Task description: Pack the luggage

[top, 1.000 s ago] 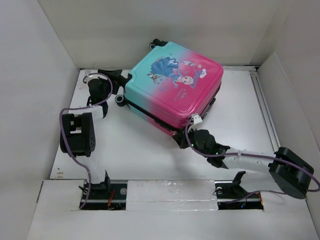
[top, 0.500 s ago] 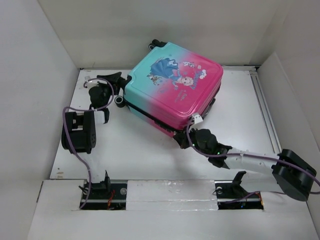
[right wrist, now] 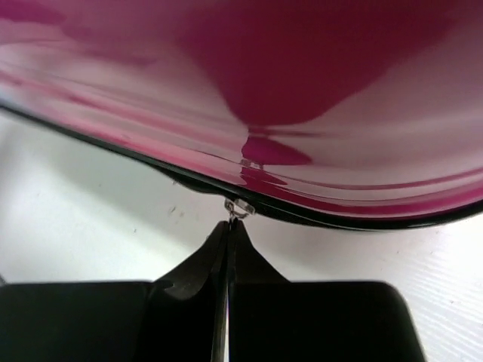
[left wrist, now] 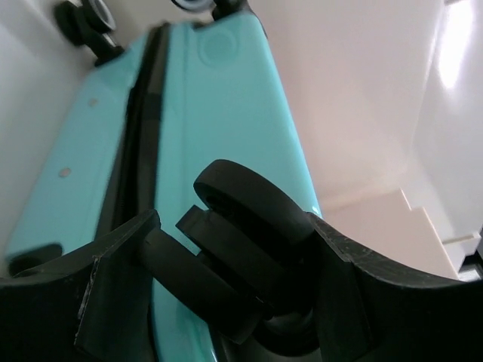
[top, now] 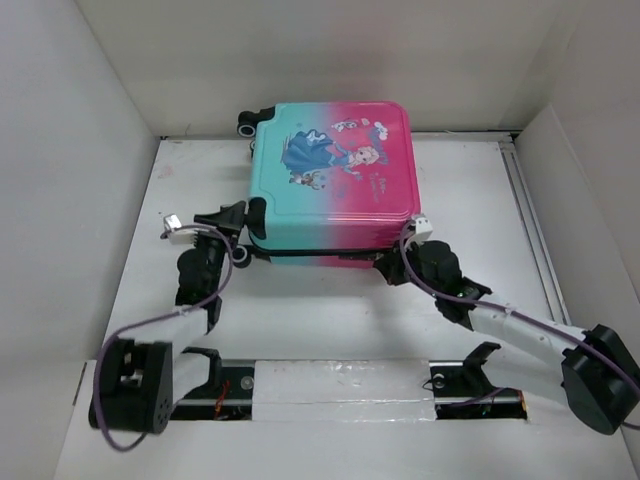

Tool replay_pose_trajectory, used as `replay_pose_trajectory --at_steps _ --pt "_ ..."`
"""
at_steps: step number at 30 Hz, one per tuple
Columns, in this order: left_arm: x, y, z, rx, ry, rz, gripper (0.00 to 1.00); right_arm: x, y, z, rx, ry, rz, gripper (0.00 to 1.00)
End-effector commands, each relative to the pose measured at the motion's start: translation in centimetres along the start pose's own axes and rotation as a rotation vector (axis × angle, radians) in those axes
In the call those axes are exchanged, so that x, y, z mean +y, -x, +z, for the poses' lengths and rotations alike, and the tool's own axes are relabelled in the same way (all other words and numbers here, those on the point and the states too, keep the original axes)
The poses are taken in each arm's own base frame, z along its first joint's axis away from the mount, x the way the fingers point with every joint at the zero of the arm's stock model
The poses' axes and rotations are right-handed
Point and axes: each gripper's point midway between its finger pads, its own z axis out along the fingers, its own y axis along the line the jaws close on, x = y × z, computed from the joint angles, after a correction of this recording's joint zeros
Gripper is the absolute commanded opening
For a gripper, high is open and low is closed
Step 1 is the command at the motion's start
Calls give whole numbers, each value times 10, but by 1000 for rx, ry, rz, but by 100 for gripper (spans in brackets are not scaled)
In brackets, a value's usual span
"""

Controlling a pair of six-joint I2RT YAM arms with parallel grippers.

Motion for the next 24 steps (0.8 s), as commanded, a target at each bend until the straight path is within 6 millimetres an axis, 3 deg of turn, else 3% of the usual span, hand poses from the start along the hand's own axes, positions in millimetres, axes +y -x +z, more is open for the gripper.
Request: replay_pose_trajectory --at_steps 1,2,3,4,5,6,9,10,13,16,21,23,24 --pt "-16 -54 -36 180 -81 135 0 39 19 5 -54 138 20 0" --pt "-8 -61 -43 182 -55 146 0 60 11 7 -52 196 21 0" --pt "-19 -72 -54 210 -91 149 0 72 7 10 -47 221 22 0" --pt "-18 -78 -58 230 -78 151 0 80 -9 20 3 231 26 0" --pt "-16 -83 -64 248 -79 150 0 96 -13 24 11 270 26 0" --pt "-22 -84 -66 252 -99 146 0 129 -16 25 27 342 6 0" --pt "-27 -95 -74 319 -125 136 0 168 -48 33 95 402 -60 0" --pt "-29 -94 -75 316 -133 135 0 179 -46 34 94 411 -65 0" --pt "-33 -101 -80 364 -153 120 0 187 -56 31 105 420 -103 0" --pt "-52 -108 -79 419 -202 108 0 188 -59 35 115 427 -124 0" --pt "-77 -111 -78 463 -274 125 0 170 -52 34 85 338 -144 0" --pt "-93 -119 -75 476 -303 138 0 168 -40 27 41 325 -135 0" --pt "-100 -141 -82 532 -318 149 0 167 -40 24 40 326 -134 0"
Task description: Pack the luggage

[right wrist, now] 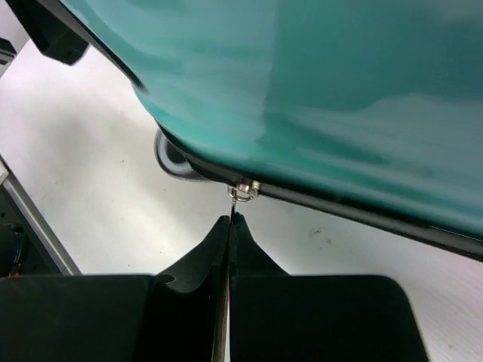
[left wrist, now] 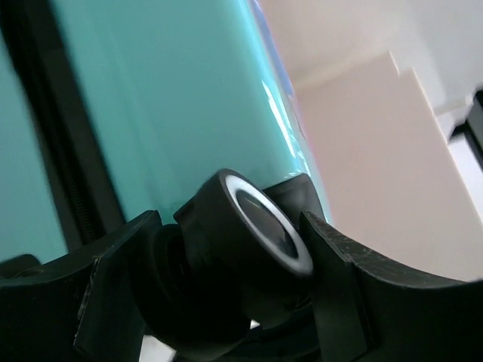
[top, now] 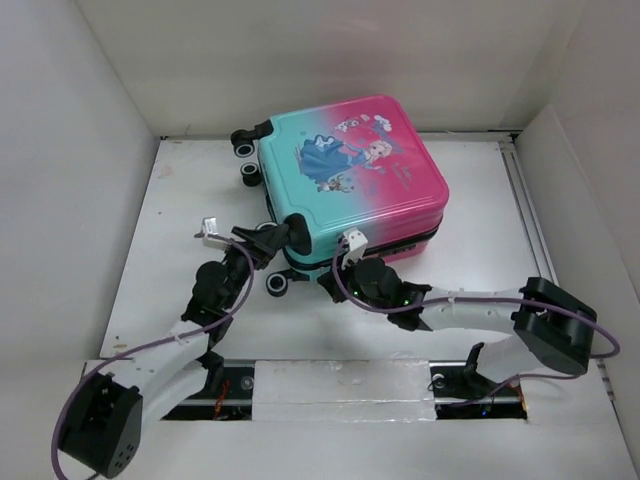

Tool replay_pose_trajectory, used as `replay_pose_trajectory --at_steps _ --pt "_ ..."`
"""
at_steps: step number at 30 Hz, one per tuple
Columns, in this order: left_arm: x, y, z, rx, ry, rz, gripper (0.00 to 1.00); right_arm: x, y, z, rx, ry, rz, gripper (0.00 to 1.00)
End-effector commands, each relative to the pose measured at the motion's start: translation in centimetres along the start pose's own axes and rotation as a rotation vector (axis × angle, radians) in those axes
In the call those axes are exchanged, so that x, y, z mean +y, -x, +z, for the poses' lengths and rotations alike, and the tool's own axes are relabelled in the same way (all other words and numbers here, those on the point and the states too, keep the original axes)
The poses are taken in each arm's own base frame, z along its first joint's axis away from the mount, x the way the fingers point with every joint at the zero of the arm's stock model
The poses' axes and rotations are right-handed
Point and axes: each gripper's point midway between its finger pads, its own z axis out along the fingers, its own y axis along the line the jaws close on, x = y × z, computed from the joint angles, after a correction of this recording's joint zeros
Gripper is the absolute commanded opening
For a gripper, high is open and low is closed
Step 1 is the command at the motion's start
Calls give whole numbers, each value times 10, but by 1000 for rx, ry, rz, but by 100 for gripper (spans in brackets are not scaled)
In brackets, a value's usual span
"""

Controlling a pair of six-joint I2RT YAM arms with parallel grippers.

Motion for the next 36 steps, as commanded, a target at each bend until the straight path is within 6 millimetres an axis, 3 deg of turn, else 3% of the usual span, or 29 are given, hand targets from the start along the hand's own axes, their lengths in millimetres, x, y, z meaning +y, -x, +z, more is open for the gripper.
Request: replay_pose_trajectory --at_steps 1,3,4,5,6,7,8,10,12,14,15,17,18,22,24,25,27,28,29,30,31,32,33,34,35,36 --pt "-69 -58 1 245 -220 133 0 42 7 -17 -11 150 -8 0" --pt "-91 -64 10 229 -243 145 0 54 4 -15 -12 217 9 0" --pt "-94 -81 11 272 -241 142 0 58 2 -12 -8 244 19 0" --pt "-106 -81 13 264 -278 135 0 59 -12 -2 21 256 33 0" --pt "-117 -83 15 272 -305 121 0 75 -8 0 -12 326 51 0" --pt "-117 -88 18 284 -305 120 0 78 -9 5 -22 344 66 0" --pt "-120 -90 19 297 -310 107 0 73 -23 12 -2 334 83 0" --pt "-125 -96 18 307 -316 102 2 67 -22 14 -25 309 101 0" --pt "-117 -95 22 289 -284 129 27 62 -12 5 -59 279 108 0" --pt "-111 -78 27 210 -224 175 59 41 -13 -4 -73 191 110 0" --pt "-101 -73 28 185 -174 209 81 40 -2 -12 -102 181 106 0" --pt "-99 -47 33 71 -107 233 97 25 -10 -21 -82 129 91 0" --pt "-86 -30 38 22 -60 264 100 22 -1 -27 -106 122 98 0" --pt "-65 34 55 -158 73 256 100 10 -2 -34 -97 113 103 0" --pt "-56 56 70 -184 112 236 100 11 -5 -36 -80 119 100 0" --pt "-39 87 75 -241 161 219 100 12 -6 -37 -75 129 88 0" --pt "-34 113 86 -251 153 136 100 15 -8 -39 -62 148 87 0" --pt "0 139 90 -285 214 96 100 15 -8 -39 -62 148 87 0" --pt "-7 154 97 -303 152 64 100 15 -12 -40 -50 152 85 0" --pt "-2 161 102 -300 135 -1 100 15 -12 -40 -50 152 85 0" --pt "-11 167 112 -263 90 -17 100 16 -13 -40 -44 163 84 0" --pt "13 172 125 -245 128 -35 100 16 -13 -40 -44 163 84 0" --pt "18 169 136 -210 142 -43 100 17 -17 -39 -30 169 82 0" --pt "2 173 150 -183 95 -47 100 19 -18 -40 -25 178 81 0" --pt "23 166 162 -147 128 -76 100 18 -18 -40 -25 178 72 0" --pt "26 164 168 -130 127 -96 100 18 -19 -39 -27 179 72 0"
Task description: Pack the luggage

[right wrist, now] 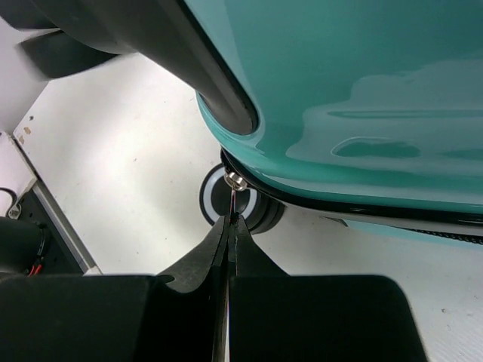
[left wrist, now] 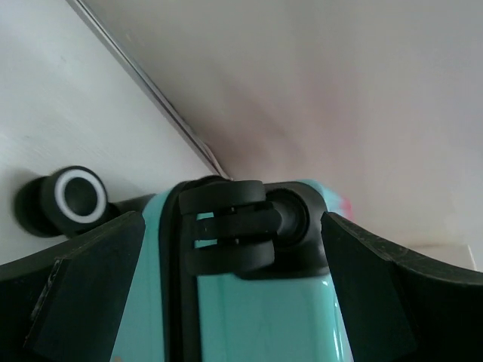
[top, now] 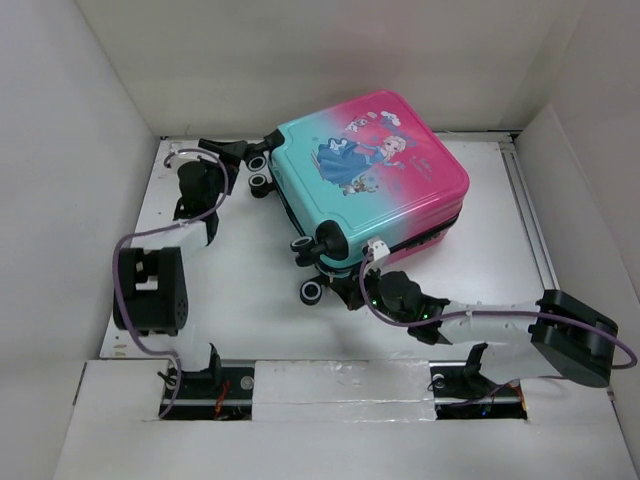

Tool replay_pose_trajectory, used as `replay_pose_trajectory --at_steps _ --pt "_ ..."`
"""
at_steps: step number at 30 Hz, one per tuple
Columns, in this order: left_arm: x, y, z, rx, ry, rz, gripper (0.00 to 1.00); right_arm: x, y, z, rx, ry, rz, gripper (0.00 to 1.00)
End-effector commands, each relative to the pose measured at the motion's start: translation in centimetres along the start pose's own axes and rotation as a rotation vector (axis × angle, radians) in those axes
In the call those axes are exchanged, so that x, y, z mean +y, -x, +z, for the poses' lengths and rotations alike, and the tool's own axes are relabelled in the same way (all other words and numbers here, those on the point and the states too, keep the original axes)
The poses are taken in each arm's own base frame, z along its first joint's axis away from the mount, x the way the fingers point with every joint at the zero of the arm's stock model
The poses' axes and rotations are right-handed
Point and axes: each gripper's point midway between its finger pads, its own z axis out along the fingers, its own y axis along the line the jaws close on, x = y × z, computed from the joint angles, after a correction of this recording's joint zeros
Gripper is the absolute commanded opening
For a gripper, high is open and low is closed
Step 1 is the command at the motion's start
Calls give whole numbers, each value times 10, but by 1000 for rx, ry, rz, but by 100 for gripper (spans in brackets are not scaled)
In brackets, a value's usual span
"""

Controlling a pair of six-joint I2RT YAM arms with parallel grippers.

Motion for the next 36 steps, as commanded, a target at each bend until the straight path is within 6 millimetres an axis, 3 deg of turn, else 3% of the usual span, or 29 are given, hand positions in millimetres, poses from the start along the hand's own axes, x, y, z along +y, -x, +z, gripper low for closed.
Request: replay_pose_trajectory --at_steps 1,10,12,15,17,19,22,23,24,26,28,29,30,32,33,34,36 --pt "-45 -20 15 148 -159 -87 100 33 -14 -8 72 161 3 0" --pt "-37 -34 45 205 -222 -195 100 33 -21 -5 97 169 -18 0" --pt "-50 -28 49 187 -291 -215 100 34 -19 -5 89 174 -17 0" --pt "-47 -31 60 197 -303 -237 100 34 -23 -4 102 177 -18 0" --pt "-42 -33 68 199 -305 -250 95 34 -23 -4 102 177 -9 0" --pt "-45 -32 70 197 -328 -279 88 36 -21 -4 94 182 -8 0" --pt "-43 -38 74 204 -361 -306 59 34 -20 -4 89 173 -8 0" --pt "-42 -39 77 204 -371 -319 47 32 -19 -3 83 162 -8 0" --pt "-47 -37 75 200 -404 -334 24 34 -16 -4 75 167 -7 0" --pt "-54 -33 72 194 -438 -337 1 31 -14 -4 72 158 -5 0" --pt "-51 -32 68 169 -434 -314 0 21 -8 -7 57 147 4 0" --pt "-59 -28 65 161 -452 -294 0 23 -4 -8 48 152 6 0" --pt "-62 -17 56 123 -452 -277 0 11 -8 -12 62 136 11 0" --pt "-64 -13 45 87 -456 -210 0 5 6 -18 25 143 23 0" --pt "-53 -16 37 74 -426 -189 0 -6 13 -19 17 132 34 0" --pt "-65 -6 22 50 -452 -156 0 -12 15 -22 15 126 39 0" --pt "-64 -2 4 6 -457 -92 0 -20 29 -28 -8 123 34 0"
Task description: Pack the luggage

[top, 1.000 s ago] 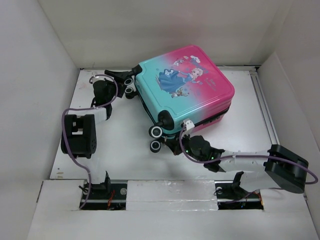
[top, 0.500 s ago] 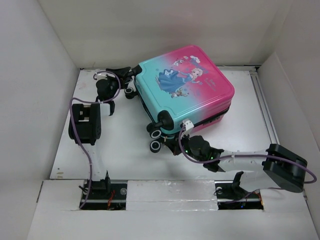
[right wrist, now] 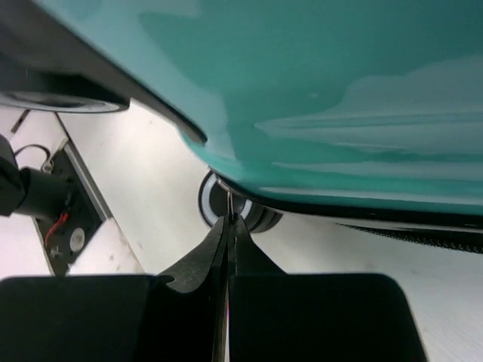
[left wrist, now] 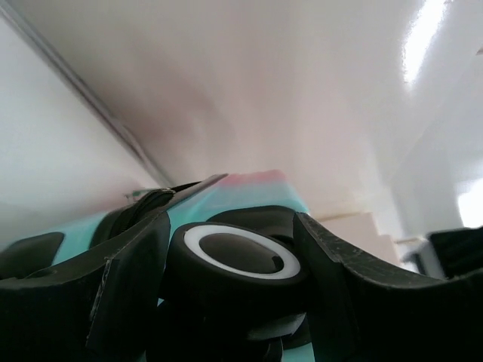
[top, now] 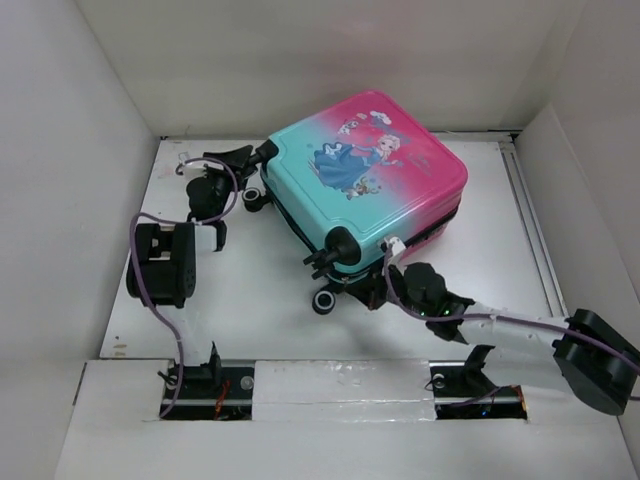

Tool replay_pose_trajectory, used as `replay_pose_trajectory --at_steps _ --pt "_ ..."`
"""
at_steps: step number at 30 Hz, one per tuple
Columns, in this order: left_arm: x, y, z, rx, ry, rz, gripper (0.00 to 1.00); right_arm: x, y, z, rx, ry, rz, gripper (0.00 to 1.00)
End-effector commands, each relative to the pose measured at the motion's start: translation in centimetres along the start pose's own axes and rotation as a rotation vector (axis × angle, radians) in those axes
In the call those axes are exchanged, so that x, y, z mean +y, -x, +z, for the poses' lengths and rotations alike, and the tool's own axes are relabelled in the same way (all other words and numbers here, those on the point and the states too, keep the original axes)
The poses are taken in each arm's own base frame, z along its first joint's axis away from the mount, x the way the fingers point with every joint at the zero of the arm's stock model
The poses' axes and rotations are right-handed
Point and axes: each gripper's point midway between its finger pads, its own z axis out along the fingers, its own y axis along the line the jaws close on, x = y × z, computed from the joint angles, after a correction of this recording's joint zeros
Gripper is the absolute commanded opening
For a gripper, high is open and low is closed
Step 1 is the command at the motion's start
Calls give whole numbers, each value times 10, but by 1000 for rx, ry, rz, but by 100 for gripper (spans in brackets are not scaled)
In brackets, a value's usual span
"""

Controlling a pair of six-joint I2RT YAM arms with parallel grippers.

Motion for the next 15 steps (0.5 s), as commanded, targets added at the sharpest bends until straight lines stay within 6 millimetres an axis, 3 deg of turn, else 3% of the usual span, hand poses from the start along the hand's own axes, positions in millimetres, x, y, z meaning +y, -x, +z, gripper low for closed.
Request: replay_pose_trajectory --at_steps 1,3,4,6,8,9,11,12,13,14,15 --pt "-72 8 -47 -83 -189 182 0 -5 39 -8 -72 35 -6 0" --pt "-74 -4 -68 -82 -209 202 0 -10 52 -11 -90 28 -33 0" --pt "-51 -17 -85 -65 -152 200 0 -13 54 -11 -76 29 -38 0" --pt "-60 -31 -113 -63 -183 207 0 -22 77 -12 -111 10 -45 0" --pt "-48 -51 -148 -39 -165 193 0 -29 102 -15 -151 3 -56 0" --pt "-48 -57 -158 -27 -168 207 0 -35 107 -15 -153 -11 -51 0" --pt "-27 -73 -180 19 -103 216 0 -51 123 -17 -173 -34 -42 0" --pt "-44 -84 -192 43 -150 226 0 -51 135 -19 -195 -27 -39 0" --pt "-29 -91 -198 65 -87 241 0 -55 139 -18 -208 -26 -17 0" --pt "-28 -99 -204 82 -77 258 0 -55 144 -18 -226 -14 -1 0" --pt "-30 -102 -207 79 -69 278 0 -57 136 -19 -228 -10 27 0"
